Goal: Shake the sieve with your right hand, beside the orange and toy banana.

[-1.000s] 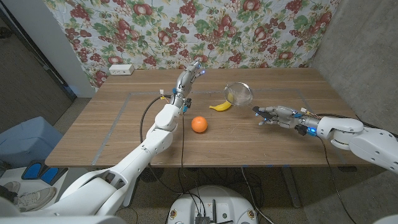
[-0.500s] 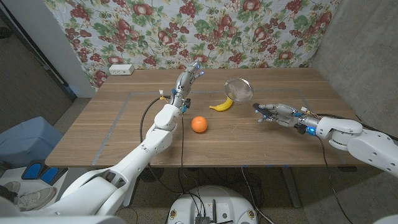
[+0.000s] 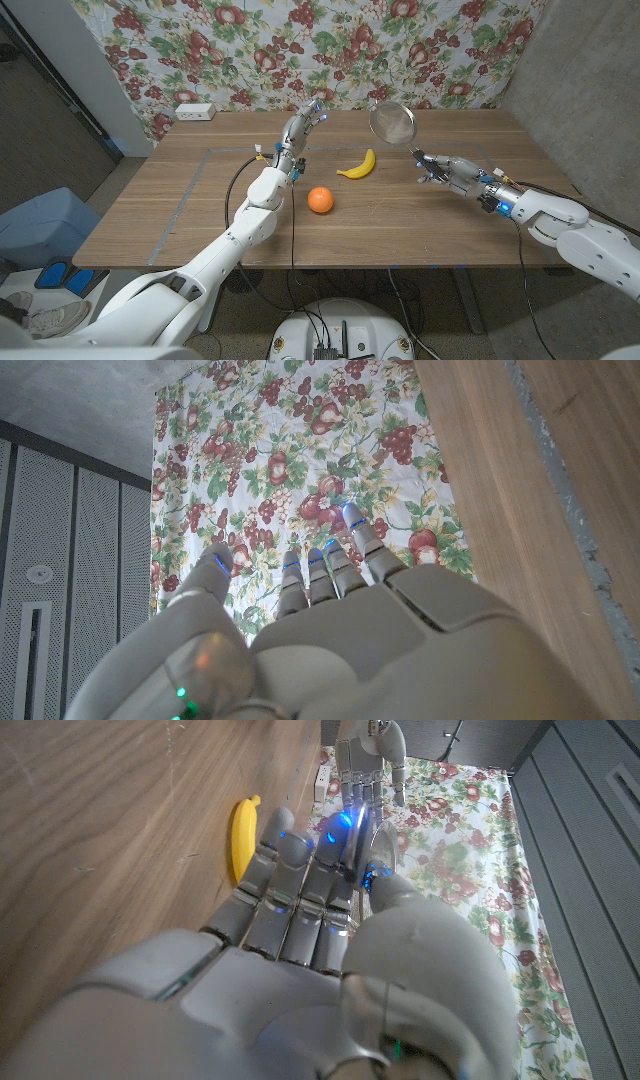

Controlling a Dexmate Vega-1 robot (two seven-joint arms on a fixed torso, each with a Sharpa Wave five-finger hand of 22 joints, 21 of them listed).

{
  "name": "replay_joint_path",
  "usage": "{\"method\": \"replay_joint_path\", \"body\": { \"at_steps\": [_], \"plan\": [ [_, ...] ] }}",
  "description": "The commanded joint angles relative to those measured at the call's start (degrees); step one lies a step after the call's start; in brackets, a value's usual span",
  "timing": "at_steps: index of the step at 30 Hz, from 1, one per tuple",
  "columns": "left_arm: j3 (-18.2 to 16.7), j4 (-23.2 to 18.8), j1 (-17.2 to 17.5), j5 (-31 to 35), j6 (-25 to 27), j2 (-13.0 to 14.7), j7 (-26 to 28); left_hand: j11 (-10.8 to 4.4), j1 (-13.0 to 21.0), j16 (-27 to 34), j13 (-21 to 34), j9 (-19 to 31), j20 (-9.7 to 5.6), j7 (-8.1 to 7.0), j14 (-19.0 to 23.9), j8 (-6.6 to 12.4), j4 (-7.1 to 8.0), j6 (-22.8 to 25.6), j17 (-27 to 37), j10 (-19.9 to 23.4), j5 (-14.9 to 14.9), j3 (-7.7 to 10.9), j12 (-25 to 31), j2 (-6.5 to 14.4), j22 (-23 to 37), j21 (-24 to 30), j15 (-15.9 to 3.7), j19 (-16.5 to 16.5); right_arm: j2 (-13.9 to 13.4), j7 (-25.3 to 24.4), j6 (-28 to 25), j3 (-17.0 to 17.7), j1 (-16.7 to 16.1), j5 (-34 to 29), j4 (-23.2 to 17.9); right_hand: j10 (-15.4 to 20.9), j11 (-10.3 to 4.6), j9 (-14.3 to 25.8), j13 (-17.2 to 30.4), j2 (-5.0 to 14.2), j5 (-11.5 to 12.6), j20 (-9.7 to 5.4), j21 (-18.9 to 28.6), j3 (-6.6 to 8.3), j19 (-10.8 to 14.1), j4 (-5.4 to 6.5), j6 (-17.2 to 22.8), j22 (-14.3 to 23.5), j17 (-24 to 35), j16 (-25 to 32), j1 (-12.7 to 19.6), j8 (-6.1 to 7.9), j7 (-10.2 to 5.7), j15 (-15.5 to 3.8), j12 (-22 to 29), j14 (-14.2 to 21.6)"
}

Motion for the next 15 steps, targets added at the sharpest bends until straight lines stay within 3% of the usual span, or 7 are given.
{"method": "replay_joint_path", "body": {
  "at_steps": [1, 15],
  "plan": [
    [-0.3, -0.2, 0.3, -0.4, -0.6, 0.2, -0.2, 0.31, -0.6, 0.4, 0.0, 0.0, 0.26, 0.35, -0.3, 0.25, 0.11, 0.0, 0.0, -0.2, 0.2, 0.59, 0.4, 0.0, 0.0, -0.1, -0.02, 0.1, 2.7, 2.7, 5.1, 2.1, -1.6, 0.7, 0.5, 1.5, -2.42, 0.2, 0.1, 1.79, 0.3, -2.34, 0.7, -0.07, -0.1, 0.24, 0.9, 0.0, 0.2, 0.3, 1.8, 0.13, 0.3, -4.96, 0.3, -0.7],
    [-0.6, -0.6, 0.6, -0.4, -0.6, 0.4, -0.2, 0.19, -0.8, 0.4, 0.0, 0.0, 0.28, 0.42, -0.3, 0.3, 0.03, 0.1, -0.1, -0.2, 0.2, 0.88, 0.5, -0.1, 0.0, -0.2, -0.04, 0.3, 1.8, 2.5, 2.7, 1.4, -0.5, 0.3, 0.0, 1.5, -2.46, 0.3, 0.1, 1.7, 0.4, -2.48, 1.6, -0.18, -0.4, 0.17, 1.0, -0.3, 0.2, 0.4, 1.8, -0.01, 0.09, -5.0, 0.4, -0.8]
  ]
}}
